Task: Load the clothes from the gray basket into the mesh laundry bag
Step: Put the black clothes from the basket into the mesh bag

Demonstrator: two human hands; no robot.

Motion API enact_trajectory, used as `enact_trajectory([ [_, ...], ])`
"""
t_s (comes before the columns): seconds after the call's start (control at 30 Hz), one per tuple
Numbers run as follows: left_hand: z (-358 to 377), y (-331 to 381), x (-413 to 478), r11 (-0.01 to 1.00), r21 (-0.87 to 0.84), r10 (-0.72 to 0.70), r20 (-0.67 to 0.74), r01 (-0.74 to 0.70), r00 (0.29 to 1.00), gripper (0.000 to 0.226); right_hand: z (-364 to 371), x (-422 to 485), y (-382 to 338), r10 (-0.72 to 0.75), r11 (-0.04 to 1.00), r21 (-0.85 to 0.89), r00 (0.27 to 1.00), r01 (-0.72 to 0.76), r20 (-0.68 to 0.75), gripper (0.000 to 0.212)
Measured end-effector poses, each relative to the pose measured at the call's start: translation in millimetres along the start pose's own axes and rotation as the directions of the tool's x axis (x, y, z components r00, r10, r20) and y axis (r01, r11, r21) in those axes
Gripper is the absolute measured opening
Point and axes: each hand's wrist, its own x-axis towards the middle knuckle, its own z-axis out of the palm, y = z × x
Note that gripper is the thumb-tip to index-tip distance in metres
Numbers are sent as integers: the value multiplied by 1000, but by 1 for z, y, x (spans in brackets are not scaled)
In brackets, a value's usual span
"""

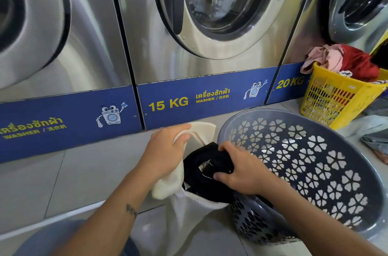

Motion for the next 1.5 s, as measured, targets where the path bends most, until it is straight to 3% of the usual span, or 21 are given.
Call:
enact_trajectory([
  [0.07,3,-1,-1,999,27,39,25,-39,999,34,-4,-1,-13,-45,985,-170,996,30,-84,52],
  [0.17,4,-1,-1,996,38,87,10,-87,996,34,-3,-5,-33,-191,953,-272,960,132,-204,48],
  [0.23,4,0,0,993,33,117,-4,-117,993,34,2,-9,-41,-297,922,-303,942,240,-159,59],
  [0.3,5,1,0,989,39,144,9,-144,990,33,1,-10,-41,-304,929,-225,953,293,-16,72],
  [0.4,6,0,0,991,31,130,27,-130,991,29,-11,-7,-32,-215,976,31,974,214,68,74],
  [0.53,6,-3,1,992,17,129,-2,-129,992,29,-19,-4,-10,-111,993,39,994,111,-20,69],
  [0.6,6,-4,1,992,6,129,-10,-129,992,30,-22,-5,3,21,996,82,993,-31,119,80],
  [0.67,7,-4,0,993,-10,121,-11,-121,993,33,-20,-9,15,112,978,138,948,-159,299,98],
  [0.73,7,-4,-1,993,-26,116,-12,-116,993,36,-17,-12,20,119,952,226,928,-208,354,94],
  [0.83,8,-2,-2,989,-51,138,-4,-138,990,41,-14,-11,22,109,980,131,954,-150,278,63],
  [0.93,8,1,-2,985,-73,156,29,-154,987,46,-17,-8,18,94,996,-19,981,-92,169,55],
  [1.2,8,-2,-2,985,-76,158,7,-157,987,35,-22,-12,-2,30,999,25,994,-28,-107,28],
  [1.3,10,0,-1,984,-45,174,-19,-175,985,31,-24,-15,-20,-2,995,94,989,16,-147,47],
  [1.4,12,-1,0,984,-11,177,-57,-178,982,30,-29,-21,-33,-104,981,181,983,75,154,93],
  [1.43,13,-2,-1,985,3,175,-52,-175,983,30,-31,-21,-34,-130,984,149,971,101,200,101],
  [1.5,15,-5,-2,987,37,156,-13,-156,988,34,-34,-18,-29,-127,991,51,982,120,141,104],
])
